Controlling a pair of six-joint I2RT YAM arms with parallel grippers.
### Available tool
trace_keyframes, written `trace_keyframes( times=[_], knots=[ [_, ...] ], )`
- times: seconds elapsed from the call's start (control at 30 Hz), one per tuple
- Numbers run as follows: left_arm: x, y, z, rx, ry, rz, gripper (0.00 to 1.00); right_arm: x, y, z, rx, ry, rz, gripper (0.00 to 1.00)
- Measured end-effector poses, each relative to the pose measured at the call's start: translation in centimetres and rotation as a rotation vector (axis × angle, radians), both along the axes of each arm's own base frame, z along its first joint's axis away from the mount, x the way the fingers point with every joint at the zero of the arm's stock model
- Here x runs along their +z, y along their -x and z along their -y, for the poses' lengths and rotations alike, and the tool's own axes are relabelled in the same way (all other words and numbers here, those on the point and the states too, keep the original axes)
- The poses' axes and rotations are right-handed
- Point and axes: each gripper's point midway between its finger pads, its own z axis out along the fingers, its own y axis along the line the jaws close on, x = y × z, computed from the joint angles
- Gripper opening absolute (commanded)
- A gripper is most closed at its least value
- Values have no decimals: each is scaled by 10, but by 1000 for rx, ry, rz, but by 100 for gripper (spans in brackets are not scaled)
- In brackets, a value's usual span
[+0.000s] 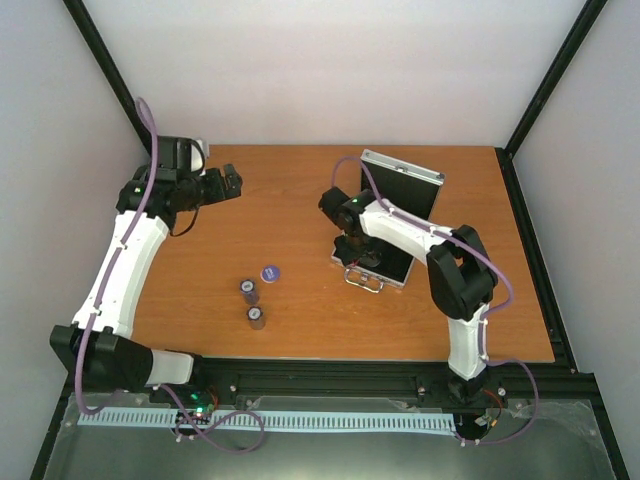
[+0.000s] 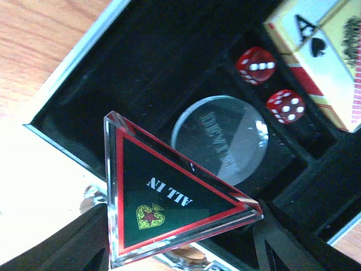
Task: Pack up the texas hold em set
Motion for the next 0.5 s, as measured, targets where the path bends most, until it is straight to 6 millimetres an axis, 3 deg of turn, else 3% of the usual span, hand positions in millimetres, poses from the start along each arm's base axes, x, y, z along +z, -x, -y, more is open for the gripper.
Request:
trace_keyframes(
  times=[0.5],
  knots=[
    [-13,-9,-1,8,-12,-32,100,-17,-24,53,-54,27,7,56]
  ],
)
